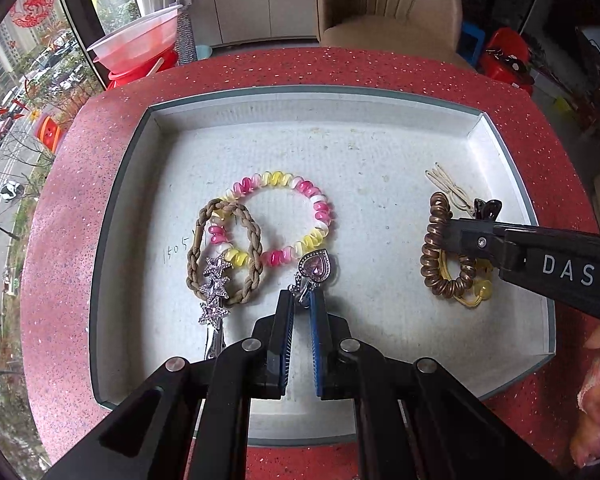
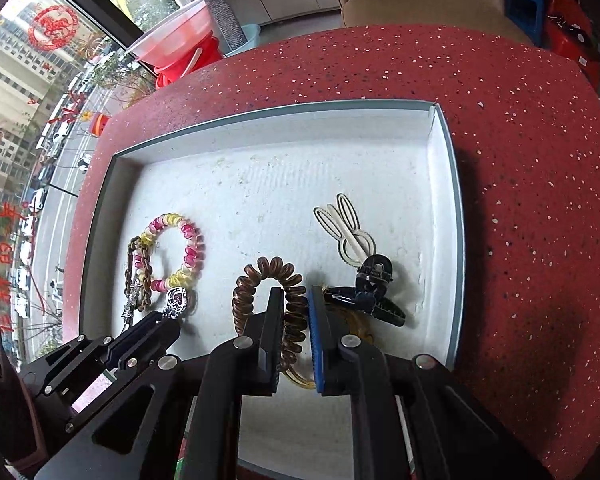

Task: Organize jewelry
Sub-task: 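Release the coil hair tie beside the yellow hair tie while the left tool releases the brooch by the bracelets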

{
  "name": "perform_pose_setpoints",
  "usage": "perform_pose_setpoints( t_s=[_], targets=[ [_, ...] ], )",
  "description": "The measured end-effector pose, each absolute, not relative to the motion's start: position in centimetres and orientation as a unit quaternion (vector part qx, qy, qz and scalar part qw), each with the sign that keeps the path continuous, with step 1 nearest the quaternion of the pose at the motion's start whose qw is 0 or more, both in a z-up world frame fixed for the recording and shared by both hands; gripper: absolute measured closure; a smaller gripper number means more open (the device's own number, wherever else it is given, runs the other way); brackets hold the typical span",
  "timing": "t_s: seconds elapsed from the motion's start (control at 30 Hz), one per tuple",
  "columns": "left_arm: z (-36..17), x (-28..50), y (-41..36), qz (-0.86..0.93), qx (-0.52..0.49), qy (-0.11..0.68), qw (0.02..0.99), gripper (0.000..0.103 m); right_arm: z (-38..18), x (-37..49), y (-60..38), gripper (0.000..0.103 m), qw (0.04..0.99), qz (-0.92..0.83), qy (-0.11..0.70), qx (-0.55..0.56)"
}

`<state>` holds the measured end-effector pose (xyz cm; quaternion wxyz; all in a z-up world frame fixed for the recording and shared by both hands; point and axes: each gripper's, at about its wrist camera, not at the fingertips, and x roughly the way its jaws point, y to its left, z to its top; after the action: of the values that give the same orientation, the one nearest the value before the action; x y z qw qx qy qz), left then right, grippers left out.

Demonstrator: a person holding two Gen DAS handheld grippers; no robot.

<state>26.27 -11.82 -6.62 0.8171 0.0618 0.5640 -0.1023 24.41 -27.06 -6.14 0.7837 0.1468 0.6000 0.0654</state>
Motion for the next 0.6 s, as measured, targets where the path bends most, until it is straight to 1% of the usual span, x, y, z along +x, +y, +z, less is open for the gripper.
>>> perform_pose_setpoints(
  t_s=[0.07, 0.13, 0.17, 0.2, 0.37, 0.5, 0.6],
  targets=[
    [-6.6, 26.2, -12.3, -0.102, 0.068, 0.563, 0.817, 0.076, -6.1, 24.5, -27.0, 0.087, 0.783, 0.067, 0.601, 0.144],
    [-6.6, 26.2, -12.4, -0.101, 0.071, 0.563, 0.817, 0.076, -6.1, 24.6, -26.9, 0.074, 0.781, 0.071, 0.603, 0.145],
    [-6.6, 26.2, -12.4, -0.100, 0.072, 0.563, 0.817, 0.076, -6.0, 24.5, -27.0, 0.060, 0.782, 0.072, 0.602, 0.146],
    [-6.5, 26.1, -12.5, -0.099, 0.073, 0.563, 0.817, 0.076, -5.8, 24.5, -27.0, 0.053, 0.783, 0.072, 0.600, 0.147],
    [-6.3, 25.8, -12.8, -0.095, 0.077, 0.557, 0.822, 0.076, -5.3, 24.1, -27.5, 0.053, 0.784, 0.082, 0.589, 0.176],
    [-5.9, 25.4, -12.9, -0.093, 0.075, 0.550, 0.827, 0.076, -4.7, 23.3, -28.4, 0.048, 0.786, 0.081, 0.580, 0.198],
    [-5.6, 25.3, -12.8, -0.091, 0.076, 0.547, 0.828, 0.076, -4.3, 22.6, -28.8, 0.048, 0.786, 0.081, 0.577, 0.209]
  ],
)
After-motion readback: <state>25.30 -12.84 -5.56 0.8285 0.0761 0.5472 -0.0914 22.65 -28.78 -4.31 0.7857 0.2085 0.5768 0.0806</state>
